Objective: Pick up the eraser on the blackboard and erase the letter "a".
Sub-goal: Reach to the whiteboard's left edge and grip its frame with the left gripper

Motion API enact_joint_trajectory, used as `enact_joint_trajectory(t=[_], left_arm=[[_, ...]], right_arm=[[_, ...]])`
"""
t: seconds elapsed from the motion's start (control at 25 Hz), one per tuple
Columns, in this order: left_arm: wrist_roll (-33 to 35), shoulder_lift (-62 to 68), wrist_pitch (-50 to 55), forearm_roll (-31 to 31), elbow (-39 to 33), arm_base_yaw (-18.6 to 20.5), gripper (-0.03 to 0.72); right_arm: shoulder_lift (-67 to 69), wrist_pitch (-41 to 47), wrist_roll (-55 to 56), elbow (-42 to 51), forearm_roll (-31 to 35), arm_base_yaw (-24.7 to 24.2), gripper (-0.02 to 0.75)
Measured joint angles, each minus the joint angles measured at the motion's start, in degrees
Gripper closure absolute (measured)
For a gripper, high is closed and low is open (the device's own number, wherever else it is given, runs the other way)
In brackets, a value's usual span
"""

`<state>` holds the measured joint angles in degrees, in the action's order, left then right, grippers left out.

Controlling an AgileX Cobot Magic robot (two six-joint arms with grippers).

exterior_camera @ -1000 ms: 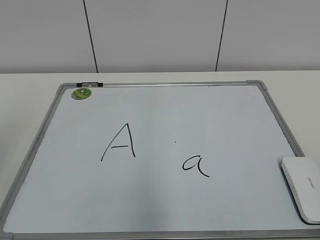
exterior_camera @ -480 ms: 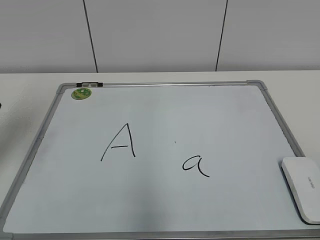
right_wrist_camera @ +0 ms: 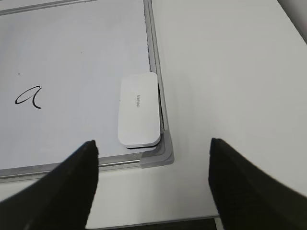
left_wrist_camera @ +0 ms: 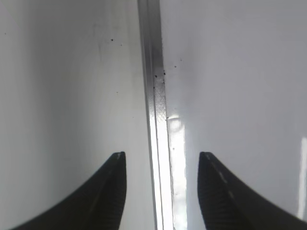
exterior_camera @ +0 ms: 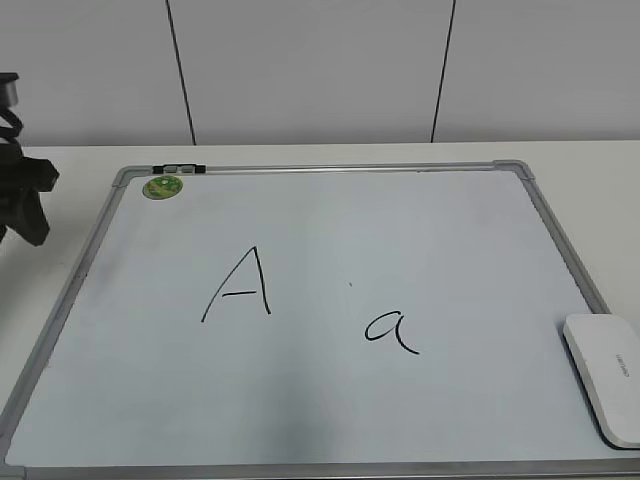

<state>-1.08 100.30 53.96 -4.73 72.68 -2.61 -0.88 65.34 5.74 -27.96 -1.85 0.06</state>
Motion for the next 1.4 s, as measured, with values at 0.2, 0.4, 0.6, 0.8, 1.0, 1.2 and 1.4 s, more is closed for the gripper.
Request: enact_joint_trajectory(t=[0.2, 0.4, 0.6, 0.8, 1.0, 1.2, 1.4], left_arm=[[-0.1, 5.0, 0.2, 0.1, 2.9, 0.0, 0.336], [-0.9, 8.7, 0.5, 2.2, 5.5, 0.0, 0.336], [-1.9, 11.1, 0.6, 4.7, 6.4, 0.0, 0.336], [-1.9, 13.3, 0.4, 4.7, 6.7, 0.0, 0.336], [-2.0, 14.8, -0.8, 4.7, 6.7, 0.0, 0.336], [-2.0, 17.2, -1.4, 4.7, 6.8, 0.0, 0.336], [-2.0, 19.1, -2.2, 4.7, 6.8, 0.0, 0.336]], right_arm=[[0.0, 0.0, 0.0, 0.0, 0.0, 0.0, 0.204], [0.0, 0.0, 0.0, 0.0, 0.0, 0.0, 0.204], [0.0, 0.0, 0.0, 0.0, 0.0, 0.0, 0.204], [0.0, 0.0, 0.0, 0.0, 0.0, 0.0, 0.204], [0.0, 0.0, 0.0, 0.0, 0.0, 0.0, 0.204], [0.0, 0.0, 0.0, 0.0, 0.0, 0.0, 0.204], [0.0, 0.0, 0.0, 0.0, 0.0, 0.0, 0.204]])
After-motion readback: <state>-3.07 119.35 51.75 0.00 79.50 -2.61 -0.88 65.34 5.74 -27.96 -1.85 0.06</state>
